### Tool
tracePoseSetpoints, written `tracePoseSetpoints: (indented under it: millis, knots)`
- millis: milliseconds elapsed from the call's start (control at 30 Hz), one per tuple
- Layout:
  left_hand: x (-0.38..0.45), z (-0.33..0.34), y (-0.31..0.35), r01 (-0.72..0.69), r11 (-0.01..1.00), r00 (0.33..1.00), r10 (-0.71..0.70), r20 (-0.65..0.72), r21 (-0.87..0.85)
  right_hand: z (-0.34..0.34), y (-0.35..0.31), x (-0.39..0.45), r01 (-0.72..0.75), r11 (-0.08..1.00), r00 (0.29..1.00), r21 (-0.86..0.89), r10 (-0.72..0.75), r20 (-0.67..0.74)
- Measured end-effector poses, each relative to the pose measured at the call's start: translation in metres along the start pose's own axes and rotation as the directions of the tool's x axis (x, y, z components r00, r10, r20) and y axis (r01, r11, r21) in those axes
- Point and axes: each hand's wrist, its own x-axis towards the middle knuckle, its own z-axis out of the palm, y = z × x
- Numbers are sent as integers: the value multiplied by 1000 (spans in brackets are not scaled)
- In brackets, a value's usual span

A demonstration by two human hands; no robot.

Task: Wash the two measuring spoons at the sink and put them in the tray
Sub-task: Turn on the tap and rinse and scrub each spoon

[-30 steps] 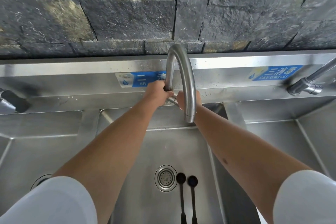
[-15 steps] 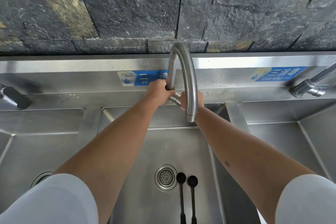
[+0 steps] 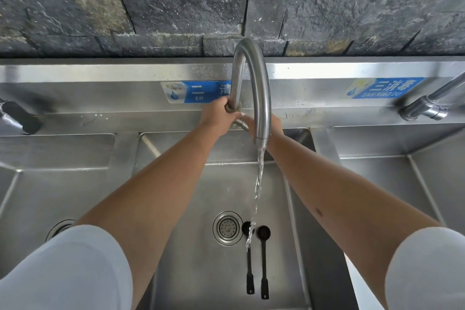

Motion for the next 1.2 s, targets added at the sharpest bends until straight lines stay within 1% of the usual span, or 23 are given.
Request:
tracePoseSetpoints:
  millis: [67, 133, 167, 233, 333, 400, 500, 533, 567, 600, 633, 667, 700, 767, 833, 933, 1000, 1100, 1200]
  knots:
    - [-15, 10, -10, 47, 993, 999, -49, -9, -110, -2, 11, -11, -5, 1000, 999, 18, 4, 52]
    - [-40, 25, -26, 151, 971, 988, -155, -7, -183, 1, 32, -28, 7, 1000, 995, -7, -7, 100]
    - [-55, 35, -36, 203, 962, 978, -206, 2, -185, 4, 46, -38, 22, 999, 992, -50, -15, 129]
    - [-91, 56, -60, 287, 950, 958, -285, 32, -123, 14, 72, -58, 26, 989, 984, -144, 0, 180]
    - [-150, 90, -95, 415, 906, 904, -401, 146, -85, 35, 117, -91, -19, 973, 958, -229, 83, 274]
    - [-181, 113, -114, 471, 880, 866, -449, 218, -59, 48, 146, -112, -61, 958, 939, -279, 150, 310]
    - [-213, 142, -133, 486, 873, 842, -456, 287, -37, 68, 188, -134, -116, 948, 901, -298, 227, 370]
    - [-220, 151, -138, 488, 872, 834, -457, 309, -27, 75, 202, -138, -164, 940, 887, -298, 273, 372]
    - [-225, 159, -144, 495, 869, 823, -461, 332, -21, 82, 216, -143, -199, 931, 879, -304, 307, 365]
    - [-229, 167, -151, 504, 864, 812, -468, 349, -14, 88, 230, -148, -254, 923, 886, -289, 342, 313]
    - [-231, 175, -157, 512, 859, 801, -478, 360, 2, 94, 242, -152, -318, 910, 873, -265, 390, 293]
    - [-232, 182, -164, 521, 853, 790, -494, 362, 28, 101, 253, -155, -346, 904, 858, -251, 413, 305]
    - [-233, 188, -170, 526, 848, 783, -511, 355, 62, 108, 264, -158, -357, 905, 849, -232, 418, 324]
    - [-233, 199, -183, 535, 838, 771, -538, 340, 113, 121, 282, -160, -345, 913, 863, -216, 399, 309]
    - [-232, 209, -194, 555, 822, 757, -563, 330, 128, 132, 294, -161, -350, 917, 873, -193, 394, 289]
    - [-231, 222, -207, 556, 820, 764, -569, 304, 139, 146, 305, -158, -420, 898, 858, -134, 441, 264]
    - [-233, 230, -211, 558, 822, 780, -566, 268, 112, 155, 312, -155, -451, 885, 851, -116, 466, 244]
    - [-239, 238, -213, 524, 849, 815, -523, 249, 68, 164, 322, -151, -467, 872, 841, -146, 489, 230]
    - [-241, 242, -214, 504, 862, 822, -500, 272, 61, 173, 328, -148, -449, 873, 841, -192, 485, 239]
